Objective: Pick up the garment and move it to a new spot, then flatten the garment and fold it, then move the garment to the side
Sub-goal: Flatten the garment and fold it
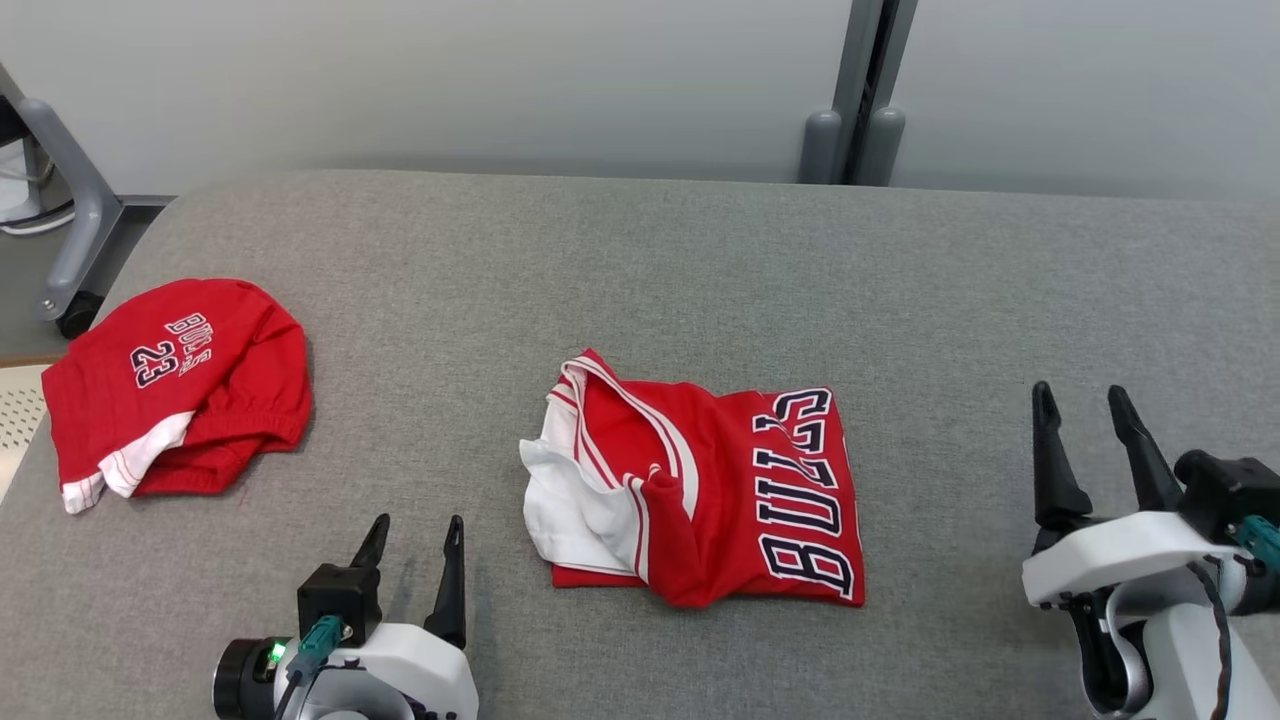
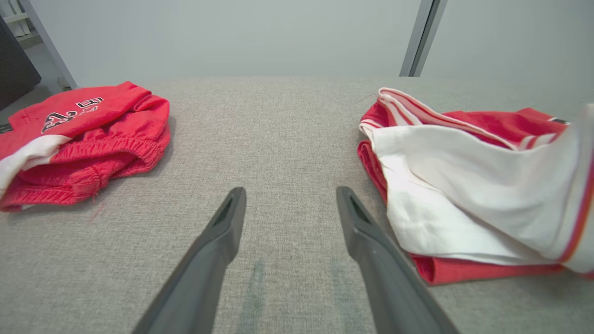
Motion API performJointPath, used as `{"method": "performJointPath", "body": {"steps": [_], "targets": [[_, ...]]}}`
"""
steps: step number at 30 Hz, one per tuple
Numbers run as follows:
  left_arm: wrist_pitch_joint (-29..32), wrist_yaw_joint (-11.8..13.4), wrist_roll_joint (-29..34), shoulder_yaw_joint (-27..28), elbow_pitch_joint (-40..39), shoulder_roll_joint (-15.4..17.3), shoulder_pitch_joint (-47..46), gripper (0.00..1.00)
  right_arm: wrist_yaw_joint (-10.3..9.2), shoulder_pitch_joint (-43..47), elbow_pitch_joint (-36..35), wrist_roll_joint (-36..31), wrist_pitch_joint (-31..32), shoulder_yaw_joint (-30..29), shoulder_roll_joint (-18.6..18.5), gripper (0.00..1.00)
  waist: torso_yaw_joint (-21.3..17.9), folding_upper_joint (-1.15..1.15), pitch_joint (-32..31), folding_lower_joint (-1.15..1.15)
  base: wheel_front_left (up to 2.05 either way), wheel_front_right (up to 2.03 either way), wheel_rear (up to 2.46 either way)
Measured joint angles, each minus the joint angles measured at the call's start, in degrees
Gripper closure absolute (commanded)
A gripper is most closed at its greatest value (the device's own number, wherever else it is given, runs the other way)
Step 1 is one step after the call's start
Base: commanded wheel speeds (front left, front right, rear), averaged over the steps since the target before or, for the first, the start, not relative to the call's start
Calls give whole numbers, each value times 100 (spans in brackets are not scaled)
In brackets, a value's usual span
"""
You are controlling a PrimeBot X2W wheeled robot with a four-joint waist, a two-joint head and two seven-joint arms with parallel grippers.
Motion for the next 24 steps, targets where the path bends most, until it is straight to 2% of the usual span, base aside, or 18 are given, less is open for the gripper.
{"method": "performJointPath", "body": {"steps": [8, 24], "targets": [[0, 30, 70, 229, -129, 2, 181, 0, 0, 464, -270, -315, -1, -192, 4, 0, -221, 0, -126, 0, 0, 0, 0], [0, 69, 130, 523, -301, 1, 639, 0, 0, 945, -179, -307, 0, -75, 8, 0, -488, 0, -569, 0, 0, 0, 0]]}}
